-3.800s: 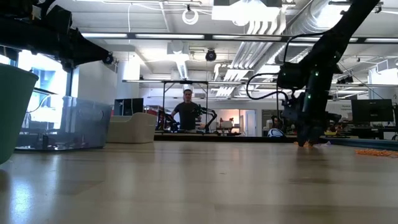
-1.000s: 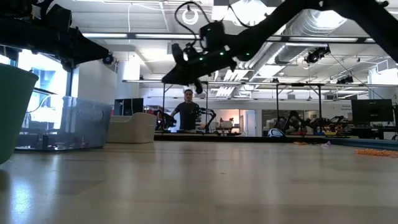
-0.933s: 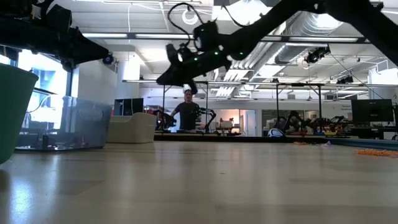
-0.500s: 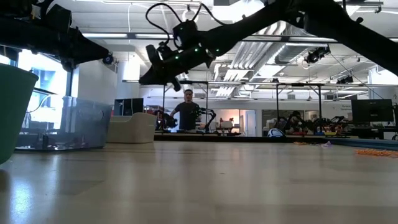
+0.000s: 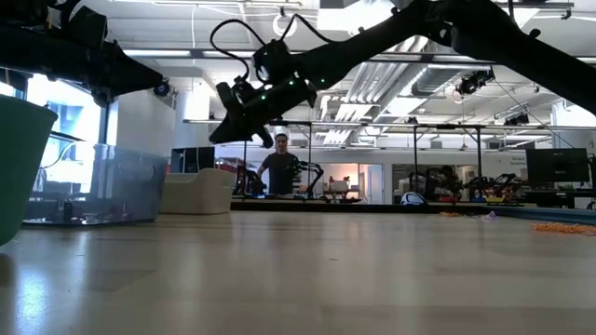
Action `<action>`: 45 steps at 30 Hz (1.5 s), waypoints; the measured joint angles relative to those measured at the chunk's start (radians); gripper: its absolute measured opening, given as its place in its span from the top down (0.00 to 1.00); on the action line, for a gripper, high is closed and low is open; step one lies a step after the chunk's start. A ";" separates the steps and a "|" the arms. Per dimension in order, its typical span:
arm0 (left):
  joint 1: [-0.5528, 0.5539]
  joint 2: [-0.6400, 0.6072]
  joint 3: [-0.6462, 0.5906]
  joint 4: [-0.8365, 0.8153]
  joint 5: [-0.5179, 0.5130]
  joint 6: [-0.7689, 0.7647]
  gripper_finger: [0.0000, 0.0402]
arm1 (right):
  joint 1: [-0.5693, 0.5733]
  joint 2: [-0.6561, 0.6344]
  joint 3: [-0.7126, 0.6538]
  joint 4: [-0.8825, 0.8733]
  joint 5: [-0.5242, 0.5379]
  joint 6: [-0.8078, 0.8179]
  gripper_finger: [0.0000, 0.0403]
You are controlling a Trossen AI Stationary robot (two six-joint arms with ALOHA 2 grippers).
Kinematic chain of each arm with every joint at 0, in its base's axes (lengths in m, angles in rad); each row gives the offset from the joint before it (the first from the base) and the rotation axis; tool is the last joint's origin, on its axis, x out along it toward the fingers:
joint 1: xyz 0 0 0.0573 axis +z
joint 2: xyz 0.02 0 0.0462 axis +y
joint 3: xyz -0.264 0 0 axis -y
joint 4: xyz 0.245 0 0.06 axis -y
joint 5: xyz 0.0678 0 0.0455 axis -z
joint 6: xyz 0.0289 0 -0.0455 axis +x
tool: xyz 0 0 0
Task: Sort Halloween decoration
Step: Put the top right orange spider into the gray bin, then put the top right black spider into the green bin
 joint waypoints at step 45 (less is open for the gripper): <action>0.000 0.001 0.000 -0.053 -0.001 -0.009 0.84 | 0.007 -0.120 0.230 -0.749 0.210 -0.341 0.66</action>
